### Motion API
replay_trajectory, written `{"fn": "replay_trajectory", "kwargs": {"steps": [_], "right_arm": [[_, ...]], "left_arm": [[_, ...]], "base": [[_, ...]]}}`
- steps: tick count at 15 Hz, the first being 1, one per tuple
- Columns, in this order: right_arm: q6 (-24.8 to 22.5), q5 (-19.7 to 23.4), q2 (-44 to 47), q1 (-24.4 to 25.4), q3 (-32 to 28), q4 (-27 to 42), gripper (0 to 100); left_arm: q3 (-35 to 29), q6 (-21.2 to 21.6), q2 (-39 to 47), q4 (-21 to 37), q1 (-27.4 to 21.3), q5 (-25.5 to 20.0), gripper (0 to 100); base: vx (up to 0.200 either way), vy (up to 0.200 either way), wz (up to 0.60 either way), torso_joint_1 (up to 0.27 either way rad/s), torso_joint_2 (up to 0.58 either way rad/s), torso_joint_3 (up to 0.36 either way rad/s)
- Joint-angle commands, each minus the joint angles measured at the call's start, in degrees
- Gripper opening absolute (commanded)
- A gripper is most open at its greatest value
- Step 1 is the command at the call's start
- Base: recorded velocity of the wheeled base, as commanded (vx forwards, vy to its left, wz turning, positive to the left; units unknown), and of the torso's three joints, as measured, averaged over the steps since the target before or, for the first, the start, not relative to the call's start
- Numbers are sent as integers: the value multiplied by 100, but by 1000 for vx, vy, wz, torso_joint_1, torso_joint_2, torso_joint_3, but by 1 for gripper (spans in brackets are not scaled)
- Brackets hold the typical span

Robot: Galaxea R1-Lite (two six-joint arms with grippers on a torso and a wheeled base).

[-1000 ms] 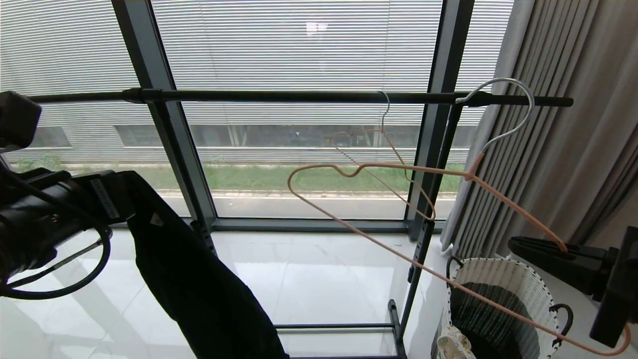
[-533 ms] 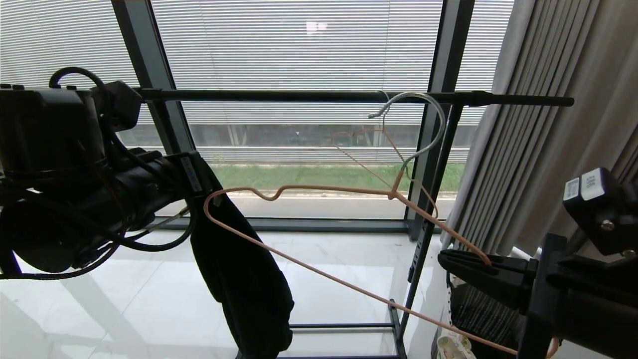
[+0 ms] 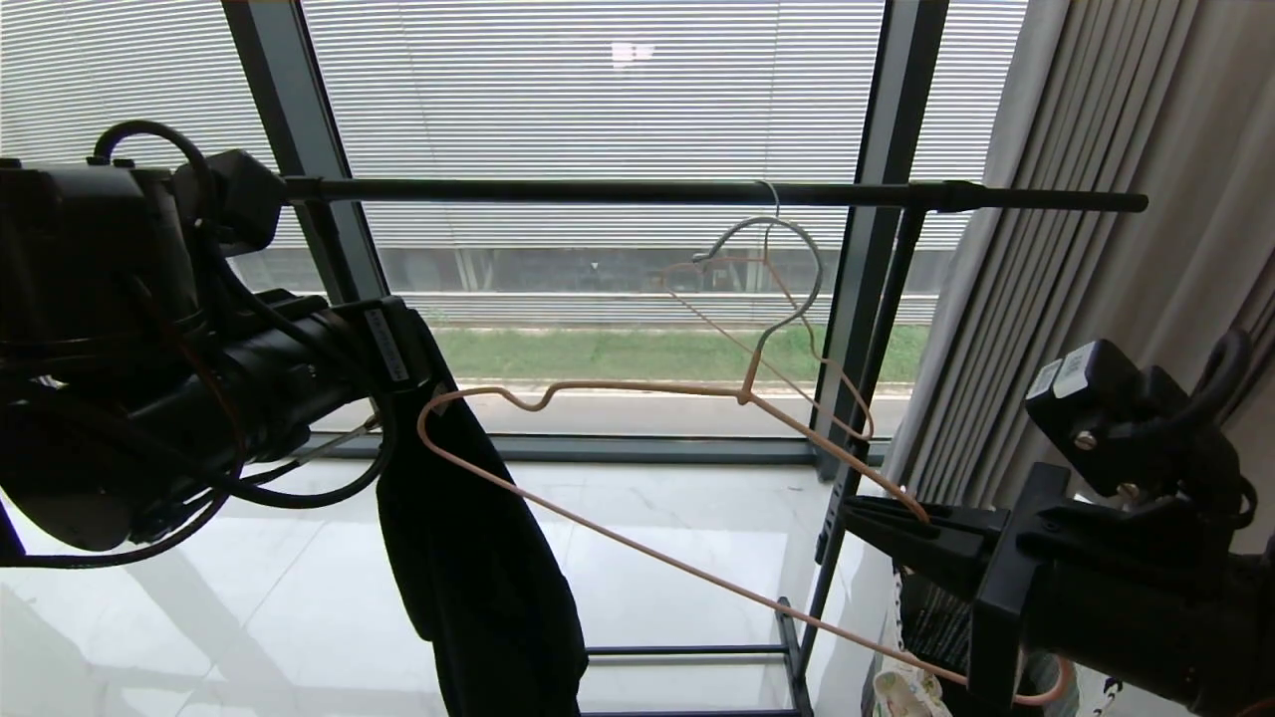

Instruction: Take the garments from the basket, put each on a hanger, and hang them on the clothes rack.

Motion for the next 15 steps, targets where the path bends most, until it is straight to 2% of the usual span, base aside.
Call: {"fn": "replay_trajectory", "kwargs": {"steps": [1, 5, 10, 15], "right_arm": [[-10, -2, 160, -52, -159, -25, 0], [-10, -11, 336, -61, -423, -34, 0], [113, -142, 424, -70, -458, -43, 0], [245, -415, 1013, -70, -510, -562, 0]], "left_arm": [[16, -4, -123, -1, -24, -51, 0], [16, -4, -114, -1, -209, -60, 0], [16, -13, -141, -1, -270, -25, 0], [7, -39, -149, -10, -340, 195, 0]], "base": [[0, 0, 0, 0, 0, 0], [0, 0, 0, 0, 0, 0], [0, 0, 0, 0, 0, 0], [0, 0, 0, 0, 0, 0]]}}
